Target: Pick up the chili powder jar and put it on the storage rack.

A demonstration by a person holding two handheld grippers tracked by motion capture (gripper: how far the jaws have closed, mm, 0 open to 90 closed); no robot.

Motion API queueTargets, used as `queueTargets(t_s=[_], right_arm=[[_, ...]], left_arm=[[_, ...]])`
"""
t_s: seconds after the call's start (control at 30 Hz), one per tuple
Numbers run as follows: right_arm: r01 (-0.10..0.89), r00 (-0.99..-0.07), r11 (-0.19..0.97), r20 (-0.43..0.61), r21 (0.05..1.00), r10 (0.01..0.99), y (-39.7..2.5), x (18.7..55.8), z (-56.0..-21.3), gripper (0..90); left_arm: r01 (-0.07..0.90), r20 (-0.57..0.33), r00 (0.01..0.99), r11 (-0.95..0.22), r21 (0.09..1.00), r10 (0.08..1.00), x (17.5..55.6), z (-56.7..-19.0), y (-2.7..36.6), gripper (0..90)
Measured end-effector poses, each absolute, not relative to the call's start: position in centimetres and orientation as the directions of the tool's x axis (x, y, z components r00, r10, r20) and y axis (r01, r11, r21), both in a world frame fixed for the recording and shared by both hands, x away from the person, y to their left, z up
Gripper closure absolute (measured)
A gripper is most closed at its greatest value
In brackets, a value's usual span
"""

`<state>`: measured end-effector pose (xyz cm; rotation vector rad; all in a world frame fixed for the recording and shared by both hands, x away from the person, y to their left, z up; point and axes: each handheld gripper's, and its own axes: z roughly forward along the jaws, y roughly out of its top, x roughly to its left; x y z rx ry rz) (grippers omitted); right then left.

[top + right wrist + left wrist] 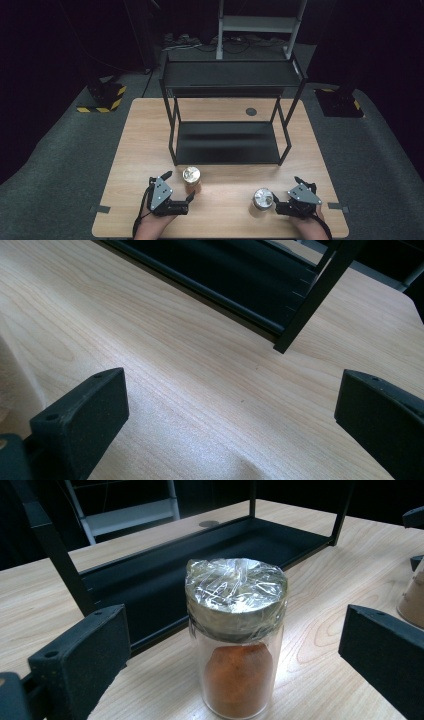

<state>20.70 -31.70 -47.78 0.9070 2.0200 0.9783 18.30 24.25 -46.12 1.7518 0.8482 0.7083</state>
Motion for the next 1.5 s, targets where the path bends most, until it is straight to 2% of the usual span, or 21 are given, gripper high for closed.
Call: queueTargets(t_s=[0.6, 0.77, 0.97, 1.0, 1.07, 1.13, 1.17, 1.2, 1.5], right_arm=[[0.282, -0.508, 0.470, -0.285, 0.837, 0.813, -31.7, 20.8, -47.8, 0.0], [0.282, -0.510, 0.473, -0.288, 0.834, 0.811, -31.7, 20.8, -47.7, 0.0], [0.283, -0.510, 0.472, -0.286, 0.835, 0.811, -31.7, 20.8, -47.7, 0.0], [0.283, -0.510, 0.472, -0.286, 0.835, 0.811, -31.7, 20.8, -47.7, 0.0], [0.283, -0.511, 0.473, -0.286, 0.834, 0.810, -31.7, 20.8, -47.7, 0.0], [0.284, -0.511, 0.473, -0.286, 0.834, 0.810, -31.7, 20.8, -47.7, 0.0], [0.283, -0.511, 0.473, -0.286, 0.834, 0.811, -31.7, 20.8, -47.7, 0.0], [0.283, -0.512, 0.474, -0.286, 0.834, 0.810, -31.7, 20.8, -47.7, 0.0], [0.285, -0.514, 0.477, -0.288, 0.831, 0.808, -31.7, 20.9, -47.6, 0.0]], left_arm=[[0.233, 0.027, 0.589, -0.201, 0.951, 0.808, 20.4, -46.9, 23.5, 0.5], [0.228, 0.024, 0.587, -0.193, 0.954, 0.809, 20.8, -47.3, 23.3, 3.8], [0.220, 0.017, 0.602, -0.186, 0.958, 0.798, 21.3, -47.6, 23.3, 16.4], [0.218, 0.018, 0.602, -0.186, 0.958, 0.798, 21.3, -47.7, 23.3, 16.4], [0.216, 0.017, 0.601, -0.183, 0.959, 0.799, 21.3, -47.8, 23.2, 23.5], [0.220, 0.015, 0.598, -0.183, 0.958, 0.802, 21.4, -47.8, 23.2, 24.7], [0.218, 0.014, 0.601, -0.181, 0.959, 0.799, 21.4, -47.9, 23.2, 31.3], [0.212, 0.018, 0.605, -0.183, 0.960, 0.796, 21.4, -47.9, 23.3, 32.8], [0.213, 0.016, 0.599, -0.179, 0.961, 0.801, 21.3, -47.9, 23.2, 34.2]])
